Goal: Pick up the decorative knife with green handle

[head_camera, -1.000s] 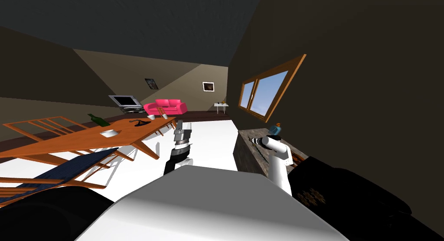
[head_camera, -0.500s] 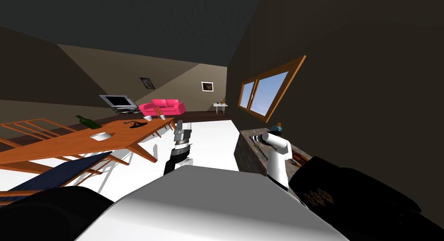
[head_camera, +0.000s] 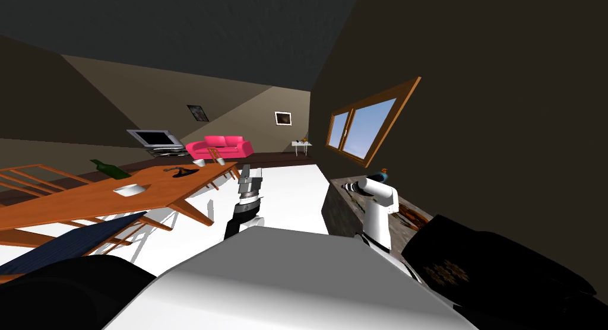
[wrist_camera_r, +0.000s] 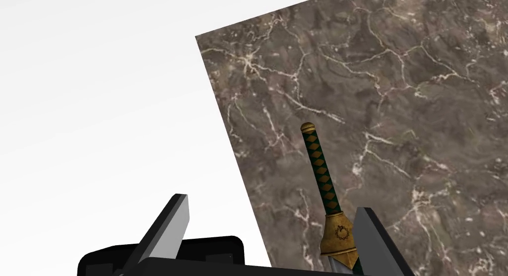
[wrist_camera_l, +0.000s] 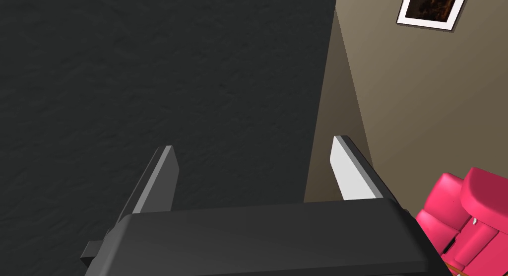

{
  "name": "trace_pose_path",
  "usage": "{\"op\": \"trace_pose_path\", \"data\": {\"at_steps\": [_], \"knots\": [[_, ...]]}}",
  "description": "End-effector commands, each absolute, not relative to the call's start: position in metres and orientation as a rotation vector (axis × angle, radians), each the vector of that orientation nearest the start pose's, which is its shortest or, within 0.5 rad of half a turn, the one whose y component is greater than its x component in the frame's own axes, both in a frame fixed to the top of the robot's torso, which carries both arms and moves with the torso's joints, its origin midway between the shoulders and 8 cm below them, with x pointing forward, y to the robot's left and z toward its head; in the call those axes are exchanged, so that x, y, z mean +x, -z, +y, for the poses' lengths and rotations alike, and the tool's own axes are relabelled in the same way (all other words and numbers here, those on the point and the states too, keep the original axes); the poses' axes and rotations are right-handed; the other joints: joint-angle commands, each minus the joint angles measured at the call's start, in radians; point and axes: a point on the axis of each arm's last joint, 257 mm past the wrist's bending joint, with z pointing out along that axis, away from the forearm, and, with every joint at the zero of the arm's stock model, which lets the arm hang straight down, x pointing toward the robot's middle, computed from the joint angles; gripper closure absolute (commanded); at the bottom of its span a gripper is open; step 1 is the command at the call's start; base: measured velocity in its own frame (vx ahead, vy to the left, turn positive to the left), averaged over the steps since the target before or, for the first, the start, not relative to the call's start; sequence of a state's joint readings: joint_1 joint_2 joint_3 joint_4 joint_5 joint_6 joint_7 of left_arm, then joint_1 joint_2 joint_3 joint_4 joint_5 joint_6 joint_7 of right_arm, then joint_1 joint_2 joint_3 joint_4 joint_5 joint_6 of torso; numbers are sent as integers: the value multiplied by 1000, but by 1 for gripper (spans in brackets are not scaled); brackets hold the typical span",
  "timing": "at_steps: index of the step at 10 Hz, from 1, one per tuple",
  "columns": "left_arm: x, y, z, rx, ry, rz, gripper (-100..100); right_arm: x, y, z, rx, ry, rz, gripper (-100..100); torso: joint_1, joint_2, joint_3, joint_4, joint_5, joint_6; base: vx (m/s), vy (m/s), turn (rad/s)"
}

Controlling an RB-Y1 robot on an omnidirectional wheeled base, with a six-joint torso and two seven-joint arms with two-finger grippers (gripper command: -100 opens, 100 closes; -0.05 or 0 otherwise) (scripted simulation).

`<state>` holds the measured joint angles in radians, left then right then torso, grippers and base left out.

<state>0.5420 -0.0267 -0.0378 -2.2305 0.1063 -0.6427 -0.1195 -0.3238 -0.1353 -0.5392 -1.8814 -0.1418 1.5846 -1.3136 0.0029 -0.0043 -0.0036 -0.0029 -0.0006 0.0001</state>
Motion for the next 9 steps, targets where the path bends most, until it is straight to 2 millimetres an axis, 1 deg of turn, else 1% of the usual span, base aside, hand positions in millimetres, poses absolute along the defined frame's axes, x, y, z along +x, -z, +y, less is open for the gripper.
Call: {"op": "trace_pose_path", "data": {"at_steps": [1,3,5,6,9], "knots": [[324,-15,288,-667,1278,509,0,464,241,-389,-3032,1000,227,-100,0,0,0,0,0,0,29,50,-12],[324,-15,288,-667,1278,509,0,458,243,-387,-3041,959,224,-100,-1,0,0,0,0,0,26,21,30],[324,-15,288,-667,1278,509,0,442,253,-387,-3061,884,212,-100,-4,0,0,0,-1,0,41,-26,73],[324,-15,288,-667,1278,509,0,431,261,-390,-3075,840,203,-100,-7,-1,-1,0,-1,0,69,-82,154],[324,-15,288,-667,1278,509,0,410,274,-396,-3101,767,189,-100,-10,0,0,0,-3,0,36,-93,110]]}}
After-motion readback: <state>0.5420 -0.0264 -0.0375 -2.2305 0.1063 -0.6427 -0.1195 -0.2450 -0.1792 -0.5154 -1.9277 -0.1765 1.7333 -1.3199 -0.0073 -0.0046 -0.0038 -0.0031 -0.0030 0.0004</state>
